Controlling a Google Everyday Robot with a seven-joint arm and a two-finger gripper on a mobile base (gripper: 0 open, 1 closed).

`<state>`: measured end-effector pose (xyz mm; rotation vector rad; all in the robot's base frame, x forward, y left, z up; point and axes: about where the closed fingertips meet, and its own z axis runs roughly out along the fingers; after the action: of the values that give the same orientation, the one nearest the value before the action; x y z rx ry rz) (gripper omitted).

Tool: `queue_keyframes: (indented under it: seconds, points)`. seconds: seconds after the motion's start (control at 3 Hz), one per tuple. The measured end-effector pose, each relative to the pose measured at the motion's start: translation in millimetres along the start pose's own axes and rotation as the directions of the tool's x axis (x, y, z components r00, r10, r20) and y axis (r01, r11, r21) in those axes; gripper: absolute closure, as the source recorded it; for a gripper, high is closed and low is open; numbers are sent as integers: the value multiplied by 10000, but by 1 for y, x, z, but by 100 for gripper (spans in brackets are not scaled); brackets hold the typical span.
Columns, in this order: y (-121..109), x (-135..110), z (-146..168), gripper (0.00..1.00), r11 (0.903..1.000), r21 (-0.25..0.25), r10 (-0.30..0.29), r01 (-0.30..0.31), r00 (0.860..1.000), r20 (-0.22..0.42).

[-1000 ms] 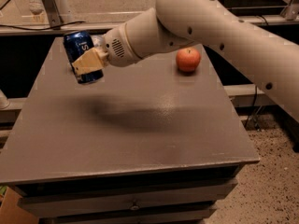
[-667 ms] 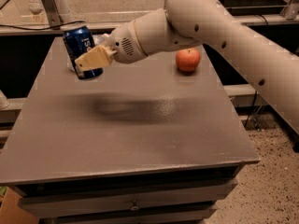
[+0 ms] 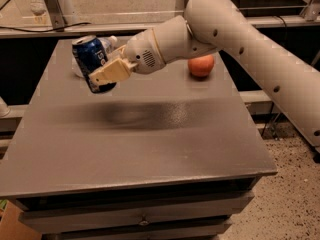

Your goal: Place pepsi can upright

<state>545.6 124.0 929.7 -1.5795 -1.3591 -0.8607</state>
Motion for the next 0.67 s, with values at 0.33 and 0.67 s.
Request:
queue_keyframes:
  seconds: [0.33,0.67]
  points:
    - [1,-2,6,100,9982,533,-270,276,9996,-114]
    - [-1,-11,1,100,9819,1450,-1137,1218,9915,-630]
